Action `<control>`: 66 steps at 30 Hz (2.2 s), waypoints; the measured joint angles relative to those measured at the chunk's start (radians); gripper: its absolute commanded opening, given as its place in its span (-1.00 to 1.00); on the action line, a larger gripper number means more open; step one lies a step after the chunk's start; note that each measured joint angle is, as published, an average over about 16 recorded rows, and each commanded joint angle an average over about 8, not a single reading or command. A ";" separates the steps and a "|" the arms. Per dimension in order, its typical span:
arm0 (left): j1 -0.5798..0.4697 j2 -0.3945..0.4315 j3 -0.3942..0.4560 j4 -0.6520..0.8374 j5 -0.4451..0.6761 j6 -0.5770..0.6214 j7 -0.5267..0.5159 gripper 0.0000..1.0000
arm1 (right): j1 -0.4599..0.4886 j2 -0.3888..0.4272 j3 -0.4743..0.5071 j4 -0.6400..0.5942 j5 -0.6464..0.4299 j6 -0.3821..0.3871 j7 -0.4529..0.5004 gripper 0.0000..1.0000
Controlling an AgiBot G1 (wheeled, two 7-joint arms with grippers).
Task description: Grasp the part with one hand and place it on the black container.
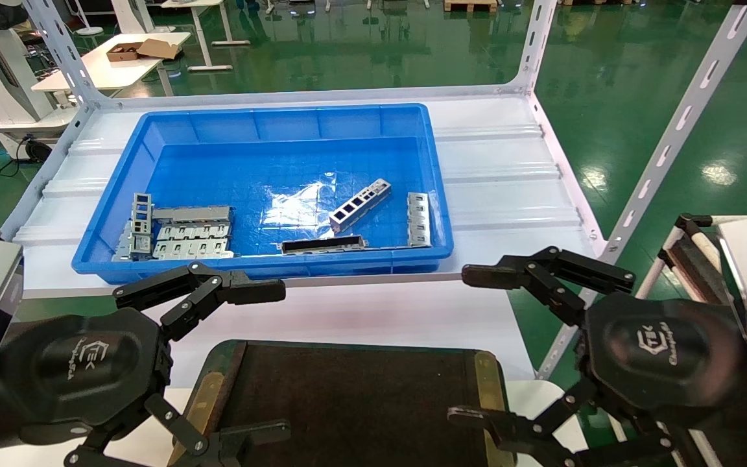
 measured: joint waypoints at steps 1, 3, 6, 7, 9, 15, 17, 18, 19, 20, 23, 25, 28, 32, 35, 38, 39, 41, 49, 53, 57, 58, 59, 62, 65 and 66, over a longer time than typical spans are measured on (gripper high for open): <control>0.000 0.000 0.000 0.000 0.000 0.000 0.000 1.00 | 0.000 0.000 0.000 0.000 0.000 0.000 0.000 1.00; 0.000 0.000 0.000 0.000 0.000 0.000 0.000 1.00 | 0.000 0.000 0.000 0.000 0.000 0.000 0.000 1.00; 0.000 0.000 0.000 0.000 0.000 0.000 0.000 1.00 | 0.000 0.000 0.000 0.000 0.000 0.000 0.000 1.00; 0.000 0.000 0.000 0.000 0.000 0.000 0.000 1.00 | 0.000 0.000 0.000 0.000 0.000 0.000 0.000 1.00; 0.000 0.000 0.000 0.000 0.000 0.000 0.000 1.00 | 0.000 0.000 0.000 0.000 0.000 0.000 0.000 1.00; -0.001 0.003 0.000 0.001 0.005 -0.008 0.001 1.00 | 0.000 0.000 0.000 0.000 0.000 0.000 0.000 1.00; -0.002 0.006 0.002 0.001 0.013 -0.018 0.001 1.00 | 0.000 0.000 0.000 0.000 0.000 0.000 0.000 1.00; -0.004 0.008 0.003 0.001 0.019 -0.025 0.001 1.00 | 0.000 0.000 0.000 0.000 0.000 0.000 0.000 1.00; -0.006 0.011 0.005 0.001 0.026 -0.034 0.001 1.00 | 0.000 0.000 0.000 0.000 0.000 0.000 0.000 1.00; -0.008 0.015 0.007 0.001 0.034 -0.044 0.000 1.00 | 0.000 0.000 0.000 0.000 0.000 0.000 0.000 1.00; -0.018 0.031 0.016 0.004 0.067 -0.083 -0.002 1.00 | 0.000 0.000 0.000 0.000 0.000 0.000 0.000 1.00; -0.028 0.046 0.025 0.009 0.096 -0.116 -0.006 1.00 | 0.000 0.000 0.000 0.000 0.000 0.000 0.000 1.00; -0.050 0.076 0.043 0.023 0.149 -0.173 -0.013 1.00 | 0.000 0.000 0.000 0.000 0.000 0.000 0.000 1.00; -0.090 0.129 0.075 0.058 0.233 -0.253 -0.023 1.00 | 0.000 0.000 0.000 0.000 0.000 0.000 0.000 1.00; -0.128 0.177 0.103 0.101 0.300 -0.314 -0.031 1.00 | 0.000 0.000 0.000 0.000 0.000 0.000 0.000 1.00; -0.171 0.234 0.134 0.159 0.368 -0.375 -0.036 1.00 | 0.000 0.000 0.000 0.000 0.000 0.000 0.000 1.00; -0.187 0.255 0.143 0.181 0.390 -0.395 -0.037 1.00 | 0.000 0.000 0.000 0.000 0.000 0.000 0.000 1.00; -0.218 0.297 0.163 0.230 0.432 -0.432 -0.038 1.00 | 0.000 0.000 0.000 0.000 0.000 0.000 0.000 1.00; -0.346 0.475 0.227 0.470 0.565 -0.566 -0.018 1.00 | 0.000 0.000 0.000 0.000 0.000 0.000 0.000 1.00; -0.405 0.558 0.248 0.607 0.607 -0.618 0.007 1.00 | 0.000 0.000 0.000 0.000 0.000 0.000 0.000 1.00; -0.454 0.629 0.262 0.739 0.633 -0.659 0.042 0.72 | 0.000 0.000 0.000 0.000 0.000 0.000 0.000 0.26; -0.464 0.644 0.264 0.770 0.637 -0.667 0.051 0.47 | 0.000 0.000 0.000 0.000 0.000 0.000 0.000 0.01; -0.474 0.657 0.266 0.799 0.640 -0.675 0.060 0.22 | 0.000 0.000 0.000 0.000 0.000 0.000 0.000 -0.24; -0.498 0.692 0.272 0.878 0.646 -0.696 0.088 -0.53 | 0.000 0.000 0.000 0.000 0.000 0.000 0.000 -0.93; -0.516 0.718 0.276 0.940 0.643 -0.713 0.112 -1.00 | 0.000 0.000 0.000 0.000 0.000 0.000 0.000 -1.00; -0.520 0.724 0.278 0.957 0.641 -0.717 0.119 -1.00 | 0.000 0.000 0.000 0.000 0.000 0.000 0.000 -1.00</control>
